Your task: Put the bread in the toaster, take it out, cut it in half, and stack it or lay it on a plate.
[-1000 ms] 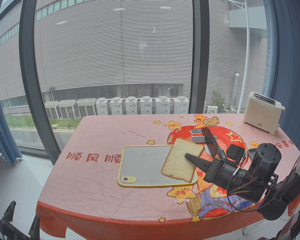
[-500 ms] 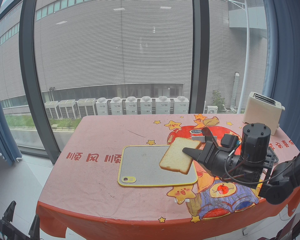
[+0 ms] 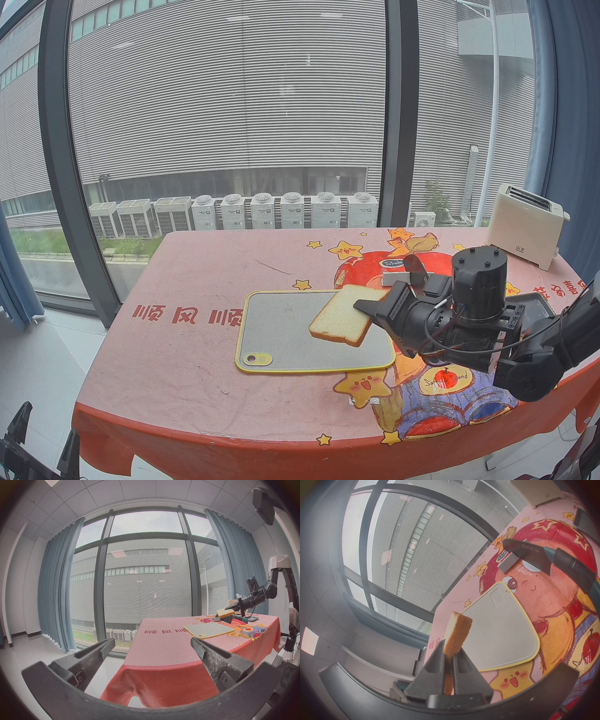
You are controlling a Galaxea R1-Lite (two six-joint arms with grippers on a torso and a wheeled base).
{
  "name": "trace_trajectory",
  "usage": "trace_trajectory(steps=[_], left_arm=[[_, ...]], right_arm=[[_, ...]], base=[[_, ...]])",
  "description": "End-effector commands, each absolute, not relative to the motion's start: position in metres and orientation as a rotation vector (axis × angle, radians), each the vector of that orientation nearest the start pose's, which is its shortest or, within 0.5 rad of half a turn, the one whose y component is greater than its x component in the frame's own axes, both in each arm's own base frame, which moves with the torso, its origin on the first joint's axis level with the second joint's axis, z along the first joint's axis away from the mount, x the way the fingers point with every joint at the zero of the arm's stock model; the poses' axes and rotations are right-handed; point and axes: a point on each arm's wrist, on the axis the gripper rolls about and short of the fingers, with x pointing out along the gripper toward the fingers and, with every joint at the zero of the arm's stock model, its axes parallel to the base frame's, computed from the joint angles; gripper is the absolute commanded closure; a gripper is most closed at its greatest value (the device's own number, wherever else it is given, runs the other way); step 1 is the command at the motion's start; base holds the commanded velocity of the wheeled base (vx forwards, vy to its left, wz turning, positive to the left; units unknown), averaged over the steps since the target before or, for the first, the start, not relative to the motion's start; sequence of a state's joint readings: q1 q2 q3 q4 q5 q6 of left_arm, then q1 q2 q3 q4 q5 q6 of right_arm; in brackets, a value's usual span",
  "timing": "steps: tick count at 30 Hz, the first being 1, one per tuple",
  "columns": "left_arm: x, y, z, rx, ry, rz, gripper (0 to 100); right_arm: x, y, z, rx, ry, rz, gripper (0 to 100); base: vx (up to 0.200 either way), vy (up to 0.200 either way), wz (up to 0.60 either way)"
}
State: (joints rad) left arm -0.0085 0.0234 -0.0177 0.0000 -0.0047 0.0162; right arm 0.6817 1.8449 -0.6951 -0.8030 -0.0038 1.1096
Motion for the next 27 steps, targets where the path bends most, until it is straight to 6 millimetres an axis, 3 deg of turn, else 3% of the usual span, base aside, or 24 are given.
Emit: trace_trajectory(steps=[1, 9, 18, 27], left_arm=[[-0.021, 0.0, 0.076, 0.015, 0.023, -0.012, 0], [-0.021, 0.0, 0.076, 0.017, 0.024, -0.012, 0], [-0.021, 0.0, 0.076, 0.017, 0.024, -0.012, 0], [-0.021, 0.0, 0.076, 0.015, 0.023, -0.012, 0]], right_arm=[[0.255, 0.21, 0.105, 0.916, 0.703, 0.374, 100], [0.269, 0.219, 0.1, 0.915, 0.658, 0.314, 100], [0.281, 0.229, 0.076, 0.892, 0.701, 0.284, 100], [0.295, 0.238, 0.08, 0.892, 0.706, 0.28, 100]], base=[[0.0, 0.0, 0.0], [0.0, 0.0, 0.0], [0.0, 0.0, 0.0], [0.0, 0.0, 0.0]])
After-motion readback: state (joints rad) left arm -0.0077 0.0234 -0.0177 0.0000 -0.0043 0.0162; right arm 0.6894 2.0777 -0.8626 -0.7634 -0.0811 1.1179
